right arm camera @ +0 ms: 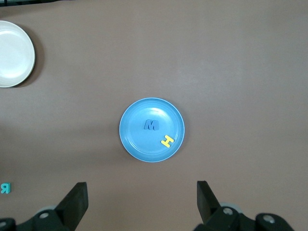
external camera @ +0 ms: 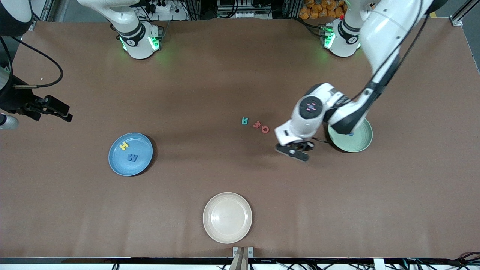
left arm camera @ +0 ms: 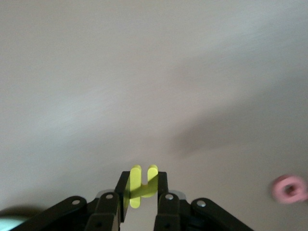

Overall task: Sort uppercase to blue plate, lowercase to green plate
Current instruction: 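Carry the u to the green plate and open the left gripper, then move the right gripper over the teal R while the left gripper withdraws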

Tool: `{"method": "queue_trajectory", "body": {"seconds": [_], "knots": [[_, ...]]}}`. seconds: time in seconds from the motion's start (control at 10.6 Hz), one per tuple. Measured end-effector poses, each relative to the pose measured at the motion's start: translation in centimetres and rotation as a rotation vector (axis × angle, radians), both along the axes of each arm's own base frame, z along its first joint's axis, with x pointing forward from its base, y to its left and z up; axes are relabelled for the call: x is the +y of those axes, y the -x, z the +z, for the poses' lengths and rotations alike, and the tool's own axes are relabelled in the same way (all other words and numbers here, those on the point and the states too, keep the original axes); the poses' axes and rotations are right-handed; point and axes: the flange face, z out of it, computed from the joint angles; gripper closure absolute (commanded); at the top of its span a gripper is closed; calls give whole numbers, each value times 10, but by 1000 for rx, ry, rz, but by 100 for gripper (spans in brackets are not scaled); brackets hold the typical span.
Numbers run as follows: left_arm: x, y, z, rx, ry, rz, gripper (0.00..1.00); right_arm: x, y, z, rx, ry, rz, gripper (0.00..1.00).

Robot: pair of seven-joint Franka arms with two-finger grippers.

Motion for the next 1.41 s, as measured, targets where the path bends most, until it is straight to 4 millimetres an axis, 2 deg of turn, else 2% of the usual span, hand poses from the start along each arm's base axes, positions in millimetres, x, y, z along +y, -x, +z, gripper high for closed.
{"method": "queue_trajectory", "body": {"seconds": [0.09, 0.19, 0.47, 0.56, 0.85, 0.94, 1.03, 1.13, 1.22, 1.41], "knots": [[37, -8, 8, 39, -25, 30, 100, 0, 0, 0, 0, 0, 0, 0], [66, -12, 11, 76, -44, 47, 100, 0, 0, 0, 0, 0, 0, 0], [119, -11, 0, 166, -79, 86, 100, 10, 0, 0, 0, -4, 17, 0], [136, -8, -9, 189, -84, 101, 100, 21, 1, 0, 1, -5, 35, 0], [177, 7, -34, 256, -94, 150, 99, 78, 6, -4, 11, -13, 68, 0], [185, 10, -40, 270, -96, 161, 64, 90, 7, -6, 16, -13, 77, 0], [191, 12, -43, 279, -96, 169, 51, 99, 7, -10, 22, -13, 88, 0], [193, 13, -43, 282, -92, 176, 17, 105, 6, -15, 31, -12, 96, 0], [194, 12, -42, 282, -84, 186, 0, 114, 6, -19, 38, -12, 110, 0], [199, 4, -28, 258, -72, 211, 0, 137, 7, -29, 52, -10, 130, 0]]}}
